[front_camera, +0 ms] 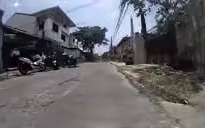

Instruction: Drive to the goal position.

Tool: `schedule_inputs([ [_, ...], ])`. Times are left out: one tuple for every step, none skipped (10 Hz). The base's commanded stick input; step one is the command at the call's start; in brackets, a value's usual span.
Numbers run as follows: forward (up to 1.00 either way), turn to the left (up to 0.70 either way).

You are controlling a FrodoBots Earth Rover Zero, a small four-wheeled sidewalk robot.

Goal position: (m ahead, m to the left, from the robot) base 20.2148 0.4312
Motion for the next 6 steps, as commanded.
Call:
schedule_inputs([
  [1.00, -0.39],
  [1.00, -0.32],
  [1.00, -0.08],
  [1.00, 0.00],
  [1.00, 0.00],
  [1.00, 0.00],
])
